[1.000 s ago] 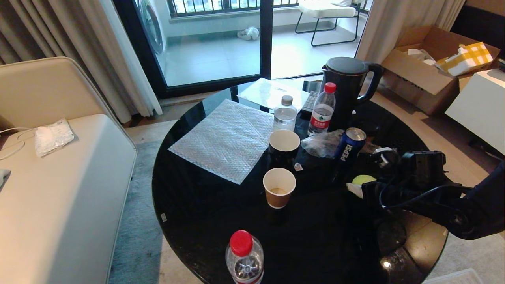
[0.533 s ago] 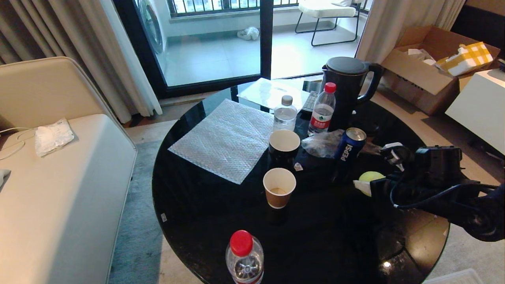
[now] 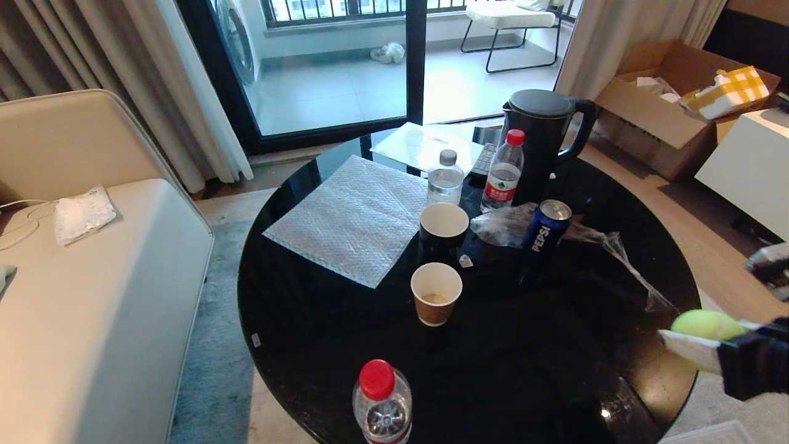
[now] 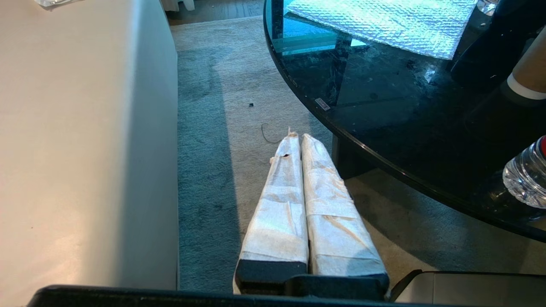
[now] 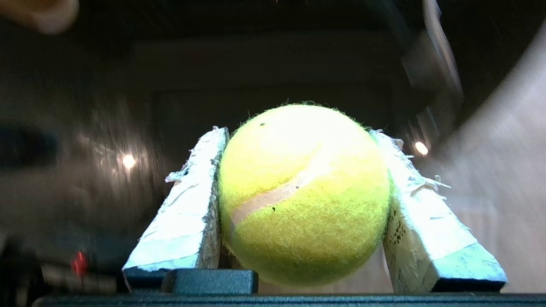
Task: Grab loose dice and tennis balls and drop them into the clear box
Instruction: Put the ball in the box
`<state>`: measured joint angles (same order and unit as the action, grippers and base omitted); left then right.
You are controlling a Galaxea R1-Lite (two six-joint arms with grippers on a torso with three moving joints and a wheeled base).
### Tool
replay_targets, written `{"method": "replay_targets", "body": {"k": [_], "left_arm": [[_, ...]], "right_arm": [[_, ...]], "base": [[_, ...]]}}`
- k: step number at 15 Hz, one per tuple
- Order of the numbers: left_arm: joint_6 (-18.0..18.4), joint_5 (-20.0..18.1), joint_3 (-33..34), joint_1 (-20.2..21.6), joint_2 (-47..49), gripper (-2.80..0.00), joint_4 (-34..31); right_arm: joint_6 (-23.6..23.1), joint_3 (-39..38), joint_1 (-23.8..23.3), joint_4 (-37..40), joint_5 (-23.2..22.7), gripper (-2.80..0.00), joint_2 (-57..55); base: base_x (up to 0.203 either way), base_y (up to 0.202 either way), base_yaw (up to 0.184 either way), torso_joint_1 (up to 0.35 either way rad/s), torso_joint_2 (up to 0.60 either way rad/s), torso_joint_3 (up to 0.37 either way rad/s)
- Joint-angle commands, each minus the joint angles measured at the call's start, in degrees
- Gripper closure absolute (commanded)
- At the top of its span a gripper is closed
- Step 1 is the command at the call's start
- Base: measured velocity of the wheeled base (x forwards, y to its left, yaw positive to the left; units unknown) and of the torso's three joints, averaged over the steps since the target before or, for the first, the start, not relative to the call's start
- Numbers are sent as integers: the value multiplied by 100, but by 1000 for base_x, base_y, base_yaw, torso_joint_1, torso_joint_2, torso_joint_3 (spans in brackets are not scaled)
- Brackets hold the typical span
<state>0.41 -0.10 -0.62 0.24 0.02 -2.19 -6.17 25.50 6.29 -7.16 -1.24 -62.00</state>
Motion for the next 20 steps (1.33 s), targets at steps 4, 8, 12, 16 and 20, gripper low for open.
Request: {"method": "replay_targets", "body": {"k": [4, 8, 12, 16, 20], "left_arm": [[2, 1, 1, 2, -2, 0, 0], [-1, 1, 1, 2, -2, 0, 0], [-2, 1, 1, 2, 2, 0, 0], [-4, 1, 1, 2, 5, 0, 0], [1, 1, 1, 2, -2, 0, 0]], "right_arm": [[77, -1364, -458, 1572, 317, 0, 3704], [164, -1581, -557, 2800, 261, 0, 5448], [186, -1618, -585, 3089, 203, 0, 6200], [172, -1650, -638, 3051, 76, 0, 6200], [346, -1882, -629, 2419, 18, 0, 6200]], "base": [[0, 0, 0, 0, 0, 0], [0, 0, 0, 0, 0, 0], [0, 0, 0, 0, 0, 0], [0, 0, 0, 0, 0, 0], [0, 0, 0, 0, 0, 0]]}}
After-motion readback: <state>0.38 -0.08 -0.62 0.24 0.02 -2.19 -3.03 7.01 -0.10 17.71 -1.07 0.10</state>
